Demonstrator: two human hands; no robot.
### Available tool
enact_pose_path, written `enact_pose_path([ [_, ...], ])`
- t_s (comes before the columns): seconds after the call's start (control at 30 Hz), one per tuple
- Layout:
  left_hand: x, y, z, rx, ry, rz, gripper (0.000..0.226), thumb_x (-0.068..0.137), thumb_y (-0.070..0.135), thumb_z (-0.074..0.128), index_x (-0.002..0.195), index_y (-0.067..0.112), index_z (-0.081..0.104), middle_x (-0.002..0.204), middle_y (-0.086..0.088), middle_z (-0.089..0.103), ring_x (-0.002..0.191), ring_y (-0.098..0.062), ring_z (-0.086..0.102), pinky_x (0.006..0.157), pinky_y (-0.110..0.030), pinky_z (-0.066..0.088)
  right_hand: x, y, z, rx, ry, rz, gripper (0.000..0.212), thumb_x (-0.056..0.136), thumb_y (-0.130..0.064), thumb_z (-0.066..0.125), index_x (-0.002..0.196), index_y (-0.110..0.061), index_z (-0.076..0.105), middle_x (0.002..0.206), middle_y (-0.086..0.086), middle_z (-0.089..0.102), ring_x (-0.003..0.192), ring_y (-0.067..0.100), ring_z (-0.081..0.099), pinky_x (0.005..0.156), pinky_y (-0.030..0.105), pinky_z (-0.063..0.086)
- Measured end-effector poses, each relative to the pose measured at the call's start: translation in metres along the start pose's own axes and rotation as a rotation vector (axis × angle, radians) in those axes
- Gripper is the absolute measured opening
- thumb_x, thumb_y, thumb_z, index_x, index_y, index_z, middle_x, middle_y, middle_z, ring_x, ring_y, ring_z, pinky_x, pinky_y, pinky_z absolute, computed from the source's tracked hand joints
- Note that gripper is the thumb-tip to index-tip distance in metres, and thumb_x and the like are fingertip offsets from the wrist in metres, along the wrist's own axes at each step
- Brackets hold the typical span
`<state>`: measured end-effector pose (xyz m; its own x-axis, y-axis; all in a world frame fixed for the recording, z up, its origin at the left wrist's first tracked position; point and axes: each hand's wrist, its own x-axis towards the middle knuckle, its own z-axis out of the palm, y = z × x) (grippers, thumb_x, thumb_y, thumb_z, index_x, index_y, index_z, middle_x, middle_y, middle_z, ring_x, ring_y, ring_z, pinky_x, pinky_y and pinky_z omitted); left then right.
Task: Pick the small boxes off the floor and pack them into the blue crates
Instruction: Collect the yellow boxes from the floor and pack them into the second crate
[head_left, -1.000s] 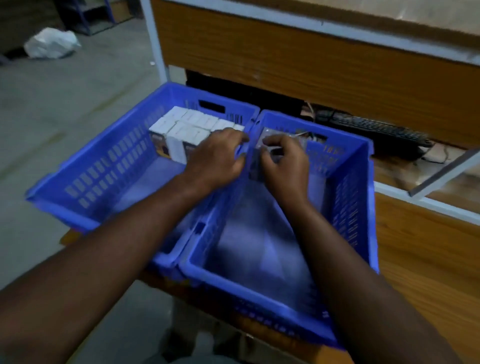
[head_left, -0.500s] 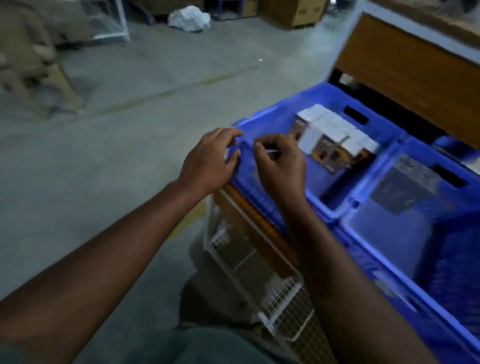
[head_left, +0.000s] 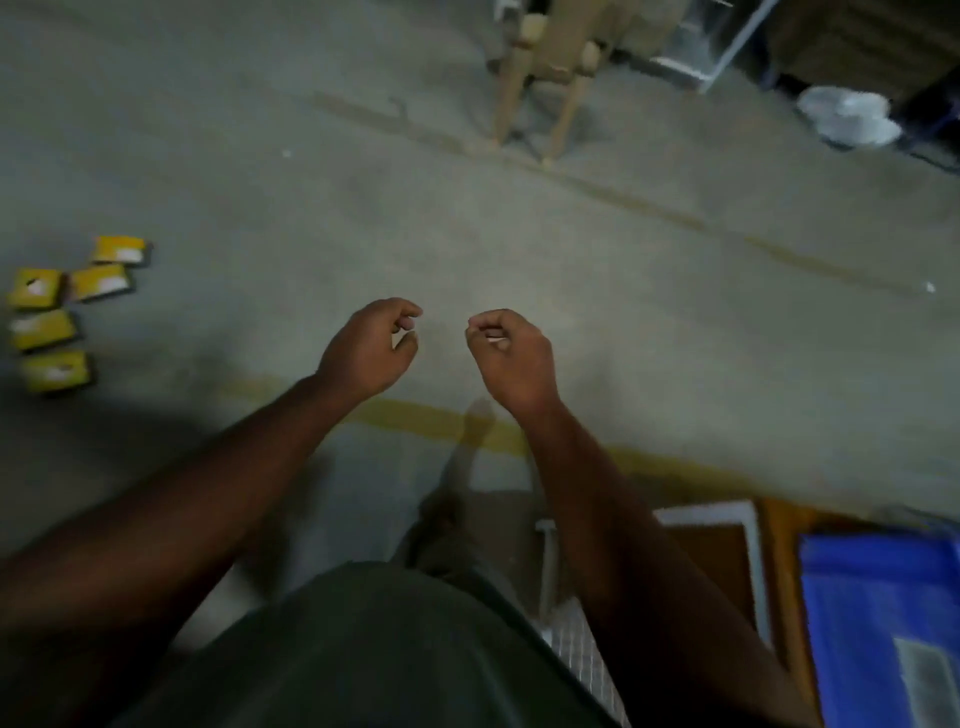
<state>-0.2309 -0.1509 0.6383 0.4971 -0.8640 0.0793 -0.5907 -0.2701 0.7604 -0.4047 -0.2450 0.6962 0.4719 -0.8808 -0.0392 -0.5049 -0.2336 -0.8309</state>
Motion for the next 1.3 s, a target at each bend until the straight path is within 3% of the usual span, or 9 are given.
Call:
enact_pose_path([
  [0.2, 0.037, -0.105, -0.042, 0.049, 0.133, -0.308, 0.030, 0.087, 0.013, 0.069, 0.117, 0.015, 0.069, 0.104, -0.003, 0.070, 0.088, -0.019, 0.066, 0.087, -0.034, 0.056, 0.115, -0.019, 0.122, -0.025, -0.300, -0.050, 0.008, 0.091, -0.020, 0.071, 0.096, -0.018, 0.077, 0.095, -0.009, 0.075, 0.077, -0.005, 0.063, 0.078, 0.011, 0.048],
  [0.4, 0.064, -0.173, -0.101, 0.124, 0.293, -0.626, 0.031, 0.086, 0.012, 0.067, 0.117, 0.011, 0.068, 0.103, -0.008, 0.071, 0.090, -0.026, 0.067, 0.085, -0.035, 0.054, 0.211, -0.083, 0.252, -0.083, -0.631, -0.185, 0.012, 0.090, -0.027, 0.070, 0.099, -0.022, 0.075, 0.098, -0.007, 0.076, 0.091, 0.009, 0.069, 0.084, 0.024, 0.053],
  [0.53, 0.062, -0.202, -0.145, 0.135, 0.444, -0.811, 0.033, 0.086, 0.008, 0.069, 0.119, 0.008, 0.068, 0.103, -0.010, 0.070, 0.091, -0.026, 0.066, 0.086, -0.035, 0.052, 0.236, -0.129, 0.323, -0.147, -0.843, -0.307, 0.013, 0.090, -0.031, 0.069, 0.100, -0.026, 0.075, 0.099, -0.010, 0.075, 0.093, 0.009, 0.069, 0.085, 0.026, 0.054],
  [0.67, 0.060, -0.243, -0.178, 0.112, 0.578, -0.973, 0.034, 0.087, 0.012, 0.069, 0.121, 0.010, 0.067, 0.107, -0.008, 0.070, 0.094, -0.027, 0.066, 0.086, -0.036, 0.051, 0.247, -0.174, 0.399, -0.109, -0.943, -0.393, 0.010, 0.092, -0.031, 0.068, 0.099, -0.029, 0.074, 0.096, -0.010, 0.075, 0.088, 0.008, 0.069, 0.080, 0.025, 0.053],
  [0.83, 0.079, -0.324, -0.222, 0.067, 0.637, -1.095, 0.035, 0.089, 0.020, 0.069, 0.124, 0.014, 0.065, 0.110, -0.005, 0.069, 0.097, -0.023, 0.065, 0.082, -0.032, 0.049, 0.269, -0.208, 0.516, -0.237, -1.167, -0.504, 0.016, 0.093, -0.032, 0.069, 0.105, -0.023, 0.074, 0.107, -0.005, 0.075, 0.101, 0.013, 0.068, 0.089, 0.028, 0.054],
  [0.97, 0.104, -0.406, -0.277, -0.012, 0.619, -1.172, 0.036, 0.091, 0.021, 0.067, 0.127, 0.015, 0.064, 0.115, -0.006, 0.068, 0.102, -0.024, 0.065, 0.086, -0.036, 0.052, 0.305, -0.240, 0.605, -0.302, -1.177, -0.447, 0.017, 0.093, -0.028, 0.070, 0.108, -0.021, 0.075, 0.108, -0.003, 0.076, 0.102, 0.013, 0.069, 0.092, 0.029, 0.055],
  [1.13, 0.134, -0.485, -0.344, -0.058, 0.476, -1.252, 0.035, 0.093, 0.022, 0.063, 0.128, 0.016, 0.063, 0.119, -0.007, 0.067, 0.106, -0.026, 0.064, 0.088, -0.035, 0.050, 0.362, -0.308, 0.692, -0.293, -1.061, -0.356, 0.021, 0.093, -0.026, 0.065, 0.113, -0.024, 0.073, 0.103, -0.003, 0.075, 0.093, 0.012, 0.068, 0.080, 0.022, 0.048],
  [1.3, 0.194, -0.541, -0.406, -0.154, 0.493, -1.231, 0.035, 0.094, 0.022, 0.063, 0.127, 0.012, 0.063, 0.115, -0.007, 0.068, 0.105, -0.027, 0.065, 0.085, -0.033, 0.049, 0.396, -0.352, 0.767, -0.326, -1.110, -0.330, 0.021, 0.091, -0.029, 0.068, 0.110, -0.024, 0.073, 0.099, -0.005, 0.074, 0.093, 0.013, 0.070, 0.088, 0.029, 0.054],
])
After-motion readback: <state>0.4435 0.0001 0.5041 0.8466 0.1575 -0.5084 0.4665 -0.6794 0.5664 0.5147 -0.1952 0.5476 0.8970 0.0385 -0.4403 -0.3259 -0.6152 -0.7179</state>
